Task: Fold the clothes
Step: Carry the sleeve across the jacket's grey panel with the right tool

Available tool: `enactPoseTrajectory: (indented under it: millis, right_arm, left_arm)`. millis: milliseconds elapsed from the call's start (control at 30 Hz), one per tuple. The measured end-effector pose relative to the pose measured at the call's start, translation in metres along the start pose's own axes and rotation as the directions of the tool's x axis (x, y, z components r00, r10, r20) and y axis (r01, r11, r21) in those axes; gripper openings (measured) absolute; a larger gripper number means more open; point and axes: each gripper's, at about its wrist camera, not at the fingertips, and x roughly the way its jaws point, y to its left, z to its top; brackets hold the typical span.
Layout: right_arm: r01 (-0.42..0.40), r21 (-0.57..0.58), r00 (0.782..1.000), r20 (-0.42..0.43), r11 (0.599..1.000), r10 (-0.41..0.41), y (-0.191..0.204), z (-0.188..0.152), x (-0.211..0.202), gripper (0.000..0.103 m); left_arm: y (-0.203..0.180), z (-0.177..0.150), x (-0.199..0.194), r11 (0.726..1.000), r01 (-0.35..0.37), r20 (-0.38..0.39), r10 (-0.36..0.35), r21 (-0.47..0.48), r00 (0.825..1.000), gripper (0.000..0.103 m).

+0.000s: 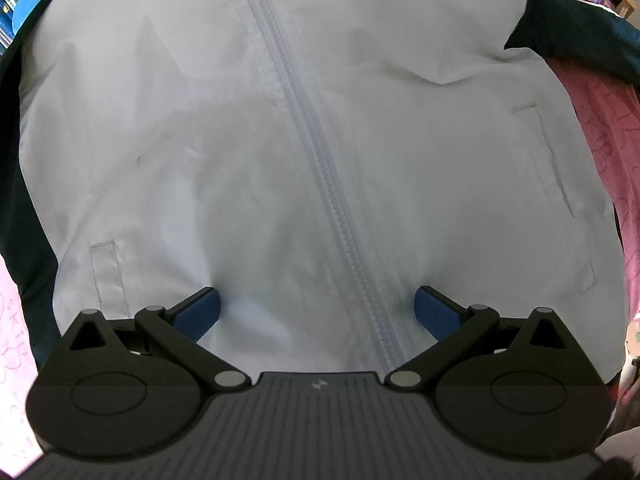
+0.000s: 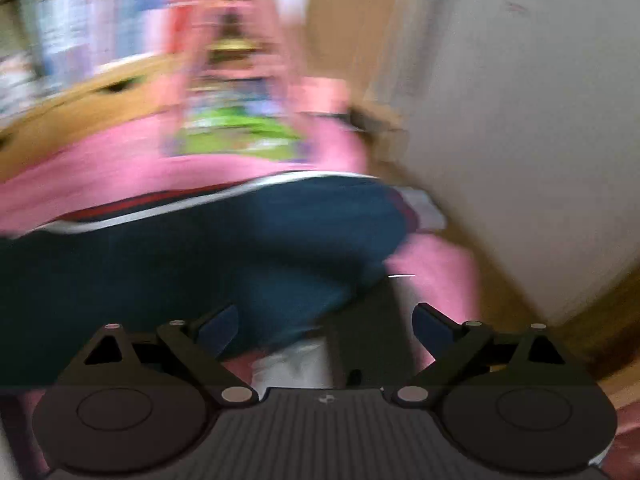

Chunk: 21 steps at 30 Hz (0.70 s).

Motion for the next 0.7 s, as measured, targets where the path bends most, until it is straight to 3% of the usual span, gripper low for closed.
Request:
enactPoseTrajectory:
  millis: [67,100,200,267,367,433,533,567,600,667,700]
  right_arm:
    - [-0.123,-0.078,0.992,0.023,0.989,0.126,0.036,0.003,-0.015,0.095]
    - [-0.203,-0.126,0.977,0.036,0.971,0.209,0.058,0.009,-0.024,0.095]
    - [-0.415,-0.251,0.894,0.065,0.874,0.443,0.129,0.042,-0.044,0.095]
    - [-0.52,-0.328,0.818,0.073,0.789,0.57,0.185,0.068,-0.053,0.095]
    - [-0.606,-0.37,0.755,0.009,0.704,0.655,0.284,0.109,-0.051,0.094]
    - [-0.701,-0.277,0.702,-0.109,0.657,0.704,0.334,0.126,-0.036,0.094]
    - [-0.802,-0.016,0.572,-0.309,0.598,0.76,0.39,0.132,-0.012,0.096]
    - [-0.792,0.078,0.544,-0.362,0.606,0.757,0.405,0.13,-0.002,0.098]
    - [-0.759,0.143,0.543,-0.4,0.636,0.738,0.422,0.128,0.007,0.103]
    - [-0.698,0.189,0.569,-0.439,0.691,0.695,0.447,0.12,0.019,0.101]
    - [-0.682,0.211,0.571,-0.444,0.701,0.69,0.454,0.114,0.023,0.078]
  left_arm:
    - [0.006,0.0,-0.006,1.0,0.004,0.011,-0.004,-0.011,1.0,0.103]
    - [0.009,0.0,-0.009,1.0,0.01,0.024,-0.009,-0.015,1.0,0.103]
    - [0.019,-0.003,-0.012,1.0,0.007,0.036,-0.006,-0.025,0.999,0.103]
    - [0.024,-0.008,-0.008,0.999,-0.007,0.016,0.007,-0.034,1.0,0.103]
    - [0.034,-0.022,-0.01,0.998,-0.002,0.007,0.002,-0.065,1.0,0.103]
    - [0.046,-0.031,-0.023,0.994,0.01,0.036,-0.006,-0.106,0.999,0.102]
    - [0.074,-0.045,-0.048,0.985,0.029,0.094,-0.013,-0.173,0.996,0.103]
    - [0.085,-0.049,-0.055,0.98,0.027,0.108,-0.006,-0.195,0.994,0.103]
    - [0.096,-0.054,-0.063,0.975,0.023,0.122,0.004,-0.22,0.993,0.103]
    - [0.099,-0.057,-0.079,0.962,0.01,0.147,0.031,-0.272,0.989,0.103]
    - [0.093,-0.04,-0.084,0.954,0.003,0.161,0.048,-0.3,0.986,0.103]
